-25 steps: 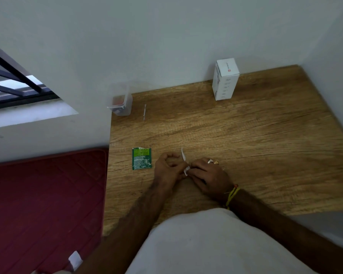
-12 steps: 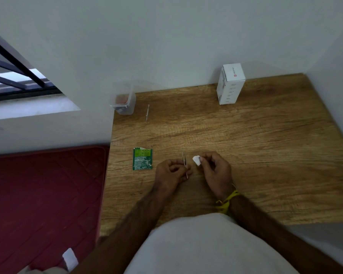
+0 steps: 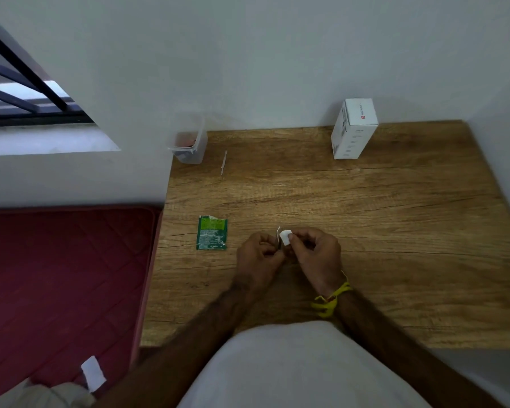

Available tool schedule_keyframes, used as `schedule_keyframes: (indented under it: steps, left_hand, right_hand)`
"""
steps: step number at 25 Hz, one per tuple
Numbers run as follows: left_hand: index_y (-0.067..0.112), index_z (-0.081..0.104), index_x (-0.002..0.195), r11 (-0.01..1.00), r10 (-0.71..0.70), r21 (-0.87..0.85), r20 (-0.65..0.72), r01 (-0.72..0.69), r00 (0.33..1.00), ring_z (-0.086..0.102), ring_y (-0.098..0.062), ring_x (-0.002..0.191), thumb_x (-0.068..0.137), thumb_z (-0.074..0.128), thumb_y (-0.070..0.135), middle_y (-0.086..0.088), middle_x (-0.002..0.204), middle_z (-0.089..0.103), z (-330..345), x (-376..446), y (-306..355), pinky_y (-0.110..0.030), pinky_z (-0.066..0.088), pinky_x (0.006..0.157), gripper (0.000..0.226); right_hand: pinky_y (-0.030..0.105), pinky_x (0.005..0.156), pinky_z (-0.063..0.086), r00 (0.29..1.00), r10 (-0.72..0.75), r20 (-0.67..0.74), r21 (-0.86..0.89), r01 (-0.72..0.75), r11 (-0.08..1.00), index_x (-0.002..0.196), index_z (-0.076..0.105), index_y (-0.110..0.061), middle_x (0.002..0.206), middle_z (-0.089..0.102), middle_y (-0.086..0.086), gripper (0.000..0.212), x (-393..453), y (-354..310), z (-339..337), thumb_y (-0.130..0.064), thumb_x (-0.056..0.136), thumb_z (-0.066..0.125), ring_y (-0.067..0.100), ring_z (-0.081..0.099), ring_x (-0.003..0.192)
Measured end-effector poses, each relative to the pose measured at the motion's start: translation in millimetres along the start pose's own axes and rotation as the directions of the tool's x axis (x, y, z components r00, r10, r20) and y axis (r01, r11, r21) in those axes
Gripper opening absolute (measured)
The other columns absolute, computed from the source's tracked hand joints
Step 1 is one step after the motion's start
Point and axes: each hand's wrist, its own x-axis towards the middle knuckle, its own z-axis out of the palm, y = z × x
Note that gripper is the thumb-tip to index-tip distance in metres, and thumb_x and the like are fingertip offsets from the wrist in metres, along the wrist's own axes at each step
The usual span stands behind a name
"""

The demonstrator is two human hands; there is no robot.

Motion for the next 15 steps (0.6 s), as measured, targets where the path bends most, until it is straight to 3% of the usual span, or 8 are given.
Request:
schedule_keyframes:
  steps: [7,12,15]
  left_hand:
    - [0.016,0.065,0.093,0.999,0.039,0.032,0.015,-0.039,0.999,0.073,-0.009,0.077,0.077,0.078,0.006,0.002,0.084,0.075,-1,0,1,-0.029,0.061,0.068,0.023]
    - [0.014,0.066,0.096,0.999,0.033,0.005,0.041,-0.033,0.999,0.073,-0.009,0.078,0.08,0.077,0.005,0.001,0.086,0.076,-3,-2,2,-0.03,0.061,0.068,0.022]
    - [0.013,0.066,0.098,0.999,0.035,0.009,0.049,-0.036,0.998,0.072,-0.008,0.075,0.081,0.077,0.007,0.001,0.084,0.076,-3,-2,3,-0.028,0.06,0.065,0.022]
  right_hand:
    - [0.006,0.065,0.049,1.0,-0.009,0.021,-0.06,0.01,0.998,0.093,0.075,-0.013,0.082,0.071,-0.01,0.01,0,-6,11,-0.008,0.087,0.071,-0.008,0.065,0.077]
    - [0.016,0.074,0.055,0.991,0.083,0.105,0.039,-0.088,0.995,0.093,0.077,-0.012,0.088,0.075,-0.004,0.009,1,-2,7,-0.009,0.089,0.069,0.003,0.069,0.084]
    - [0.023,0.069,0.056,0.974,0.199,0.109,0.144,-0.214,0.966,0.085,0.077,-0.01,0.083,0.076,0.005,0.011,7,-8,9,-0.007,0.09,0.068,0.011,0.071,0.077]
